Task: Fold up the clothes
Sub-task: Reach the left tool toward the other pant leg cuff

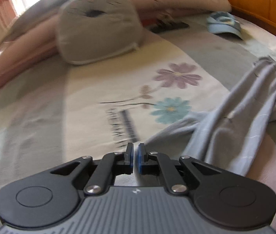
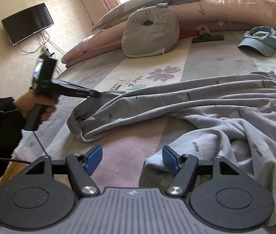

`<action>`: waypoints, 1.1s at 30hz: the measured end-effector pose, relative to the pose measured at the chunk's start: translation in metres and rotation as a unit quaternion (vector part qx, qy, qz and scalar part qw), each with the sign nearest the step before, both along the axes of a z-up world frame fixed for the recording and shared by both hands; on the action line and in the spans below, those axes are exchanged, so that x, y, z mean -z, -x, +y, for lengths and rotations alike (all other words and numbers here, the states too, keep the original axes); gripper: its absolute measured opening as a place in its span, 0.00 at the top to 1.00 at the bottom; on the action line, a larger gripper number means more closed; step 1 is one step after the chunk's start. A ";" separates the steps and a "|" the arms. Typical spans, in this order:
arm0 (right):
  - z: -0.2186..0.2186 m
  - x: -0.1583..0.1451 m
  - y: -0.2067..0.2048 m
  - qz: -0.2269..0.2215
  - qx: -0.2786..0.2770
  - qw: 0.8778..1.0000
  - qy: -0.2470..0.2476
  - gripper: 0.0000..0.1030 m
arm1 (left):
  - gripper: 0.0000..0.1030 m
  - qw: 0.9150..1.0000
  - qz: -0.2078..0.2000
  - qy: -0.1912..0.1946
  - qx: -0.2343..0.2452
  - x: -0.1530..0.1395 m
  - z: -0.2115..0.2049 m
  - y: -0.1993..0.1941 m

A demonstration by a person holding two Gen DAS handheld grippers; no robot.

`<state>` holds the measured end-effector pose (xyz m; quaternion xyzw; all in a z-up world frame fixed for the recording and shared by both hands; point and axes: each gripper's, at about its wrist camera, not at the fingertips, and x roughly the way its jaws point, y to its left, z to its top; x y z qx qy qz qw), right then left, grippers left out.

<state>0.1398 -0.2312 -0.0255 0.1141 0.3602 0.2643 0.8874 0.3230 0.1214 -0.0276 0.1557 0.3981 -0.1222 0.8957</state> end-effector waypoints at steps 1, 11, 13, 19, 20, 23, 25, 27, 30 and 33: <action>0.001 0.000 0.000 0.000 -0.001 1.000 -0.002 0.30 | 0.97 1.000 0.000 0.005 -0.007 -0.003 0.007 0.002; 0.019 -0.001 0.002 0.001 -0.017 1.000 -0.004 0.30 | 0.62 0.999 0.009 0.048 -0.012 -0.022 0.034 0.010; 0.021 -0.001 0.003 0.002 -0.020 1.000 -0.004 0.30 | 0.60 0.998 0.027 0.050 -0.003 -0.014 0.026 0.002; 0.015 0.002 0.002 0.008 -0.013 1.000 -0.003 0.30 | 0.62 0.995 0.079 0.057 0.024 0.009 0.004 -0.020; 0.014 0.003 0.001 0.009 -0.011 1.000 -0.002 0.30 | 0.62 0.994 0.088 0.059 0.029 0.013 0.001 -0.024; 0.008 0.006 -0.002 0.014 -0.004 1.000 -0.001 0.30 | 0.68 0.991 0.114 0.062 0.042 0.024 -0.010 -0.035; 0.004 0.009 -0.004 0.018 -0.001 1.000 -0.006 0.30 | 0.68 0.988 0.131 0.065 0.052 0.032 -0.017 -0.043; 0.002 0.011 -0.007 0.021 0.000 1.000 -0.012 0.30 | 0.68 0.985 0.148 0.067 0.061 0.039 -0.025 -0.051; 0.003 0.015 -0.012 0.025 -0.001 1.000 -0.012 0.30 | 0.79 0.985 0.148 0.061 0.061 0.041 -0.031 -0.058; 0.005 0.016 -0.013 0.025 -0.001 1.000 -0.009 0.30 | 0.99 0.987 0.133 0.046 0.084 0.035 -0.045 -0.053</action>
